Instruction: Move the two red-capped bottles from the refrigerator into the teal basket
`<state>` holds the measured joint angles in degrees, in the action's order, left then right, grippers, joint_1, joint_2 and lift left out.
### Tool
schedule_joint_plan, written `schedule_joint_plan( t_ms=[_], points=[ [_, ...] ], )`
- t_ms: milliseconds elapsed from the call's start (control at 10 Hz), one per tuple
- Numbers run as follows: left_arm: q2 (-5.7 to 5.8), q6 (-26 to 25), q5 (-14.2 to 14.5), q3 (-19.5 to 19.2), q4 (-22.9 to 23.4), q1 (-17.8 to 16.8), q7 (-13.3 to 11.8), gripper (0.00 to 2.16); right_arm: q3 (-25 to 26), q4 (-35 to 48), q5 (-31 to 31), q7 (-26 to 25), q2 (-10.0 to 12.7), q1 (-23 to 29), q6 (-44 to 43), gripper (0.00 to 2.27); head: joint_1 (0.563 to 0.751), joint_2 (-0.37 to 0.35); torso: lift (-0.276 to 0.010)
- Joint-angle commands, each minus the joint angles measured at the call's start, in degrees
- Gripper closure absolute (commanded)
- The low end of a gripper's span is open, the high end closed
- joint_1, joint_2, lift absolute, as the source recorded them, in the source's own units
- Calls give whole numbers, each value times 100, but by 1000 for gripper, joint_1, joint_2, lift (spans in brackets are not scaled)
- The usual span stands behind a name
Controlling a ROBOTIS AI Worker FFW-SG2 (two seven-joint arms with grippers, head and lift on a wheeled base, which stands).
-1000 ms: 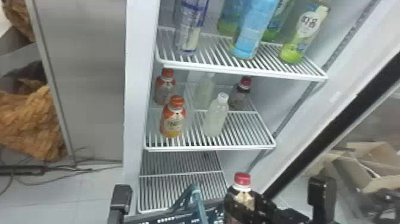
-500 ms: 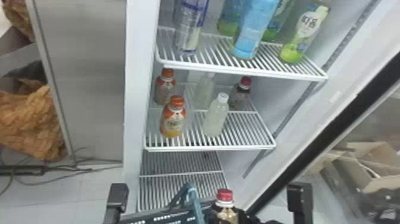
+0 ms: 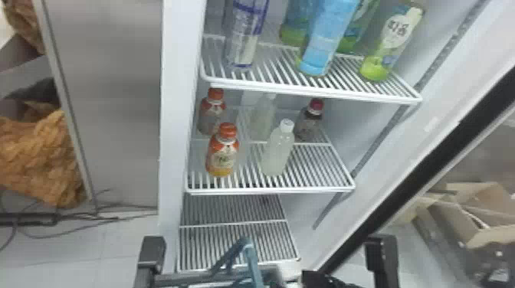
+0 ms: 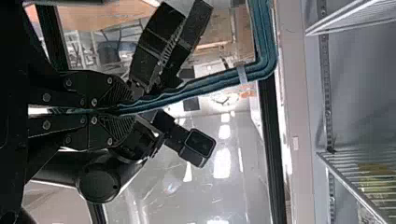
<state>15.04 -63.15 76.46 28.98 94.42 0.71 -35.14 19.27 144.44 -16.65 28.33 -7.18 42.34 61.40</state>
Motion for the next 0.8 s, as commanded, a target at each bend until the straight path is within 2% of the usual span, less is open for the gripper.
schedule_joint_plan(
  t_ms=[0, 500, 700],
  points=[
    [-1, 1, -2, 4, 1, 13, -2, 1107, 38, -291, 8, 32, -3, -128, -417, 254, 695, -350, -228],
    [-9, 1, 32, 4, 1, 41, -2, 1105, 175, -966, 122, 24, -55, -508, -2414, 282, 695, -350, -228],
    [-18, 1, 32, 4, 1, 41, -2, 1105, 175, -1416, -95, -47, -64, -704, -3089, 283, 695, -350, -228]
  ],
)
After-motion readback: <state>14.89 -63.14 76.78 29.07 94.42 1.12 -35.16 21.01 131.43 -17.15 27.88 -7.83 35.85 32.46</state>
